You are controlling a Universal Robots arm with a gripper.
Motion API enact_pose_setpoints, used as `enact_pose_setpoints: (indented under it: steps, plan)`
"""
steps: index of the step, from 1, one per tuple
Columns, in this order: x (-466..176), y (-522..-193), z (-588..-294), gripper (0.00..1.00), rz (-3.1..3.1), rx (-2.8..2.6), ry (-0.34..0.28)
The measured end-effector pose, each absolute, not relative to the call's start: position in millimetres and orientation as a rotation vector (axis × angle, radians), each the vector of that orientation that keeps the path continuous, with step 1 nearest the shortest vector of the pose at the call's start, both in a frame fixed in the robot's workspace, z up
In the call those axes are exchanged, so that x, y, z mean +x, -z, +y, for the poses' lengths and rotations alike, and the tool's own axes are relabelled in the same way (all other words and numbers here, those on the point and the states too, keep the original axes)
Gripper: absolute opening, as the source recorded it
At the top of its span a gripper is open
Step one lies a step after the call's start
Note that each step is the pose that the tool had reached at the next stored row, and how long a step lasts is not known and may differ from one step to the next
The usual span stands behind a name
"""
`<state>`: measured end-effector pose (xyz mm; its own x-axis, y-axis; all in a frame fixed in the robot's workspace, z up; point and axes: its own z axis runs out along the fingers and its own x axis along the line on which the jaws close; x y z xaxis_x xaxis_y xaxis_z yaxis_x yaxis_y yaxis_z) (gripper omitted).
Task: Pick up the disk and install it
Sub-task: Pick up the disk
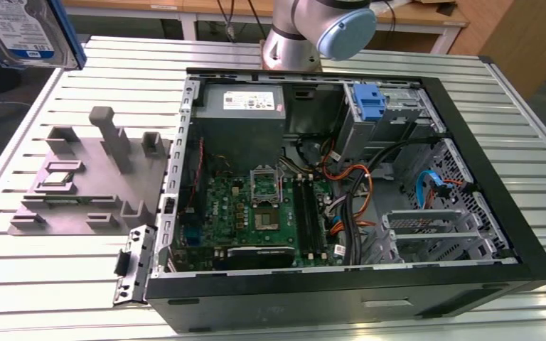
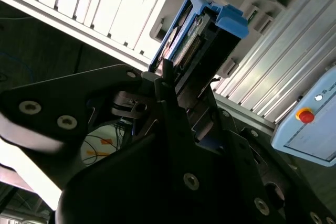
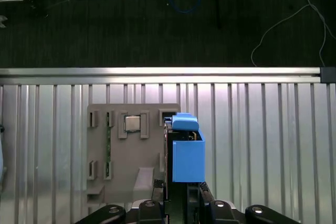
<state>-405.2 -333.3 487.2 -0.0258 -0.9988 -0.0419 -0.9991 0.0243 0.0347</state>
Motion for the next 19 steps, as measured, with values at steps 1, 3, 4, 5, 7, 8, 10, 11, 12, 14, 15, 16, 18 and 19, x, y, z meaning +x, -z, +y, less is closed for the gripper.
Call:
enact_pose_setpoints:
  steps: [1, 3, 4, 5, 7, 8, 10, 11, 12, 14, 15, 16, 18, 19]
  plan:
    - [-405, -488, -333, 0.35, 2.244, -2.189, -0.085]
    - [-405, -488, -333, 0.35, 2.244, -2.189, -0.085]
    - [-405, -488, -333, 0.35, 2.244, -2.189, -0.085]
    - [-405, -488, -333, 0.35, 2.244, -2.189, -0.085]
    - [-405, -488, -333, 0.35, 2.244, -2.189, -0.085]
    - [-405, -488, -333, 0.35, 2.244, -2.189, -0.085]
    - [-404, -488, -333, 0.35, 2.244, -2.189, -0.085]
    - [-404, -488, -333, 0.35, 2.244, -2.189, -0.085]
    - [-403, -488, -333, 0.35, 2.244, -2.189, -0.085]
    - [-401, -488, -333, 0.35, 2.244, -2.189, -0.085]
    - [-400, -488, -333, 0.35, 2.244, -2.189, -0.085]
    - [-398, -488, -333, 0.35, 2.244, -2.189, -0.085]
    - [-395, -488, -333, 0.35, 2.244, -2.189, -0.085]
    - [-393, -488, -333, 0.35, 2.244, -2.189, -0.085]
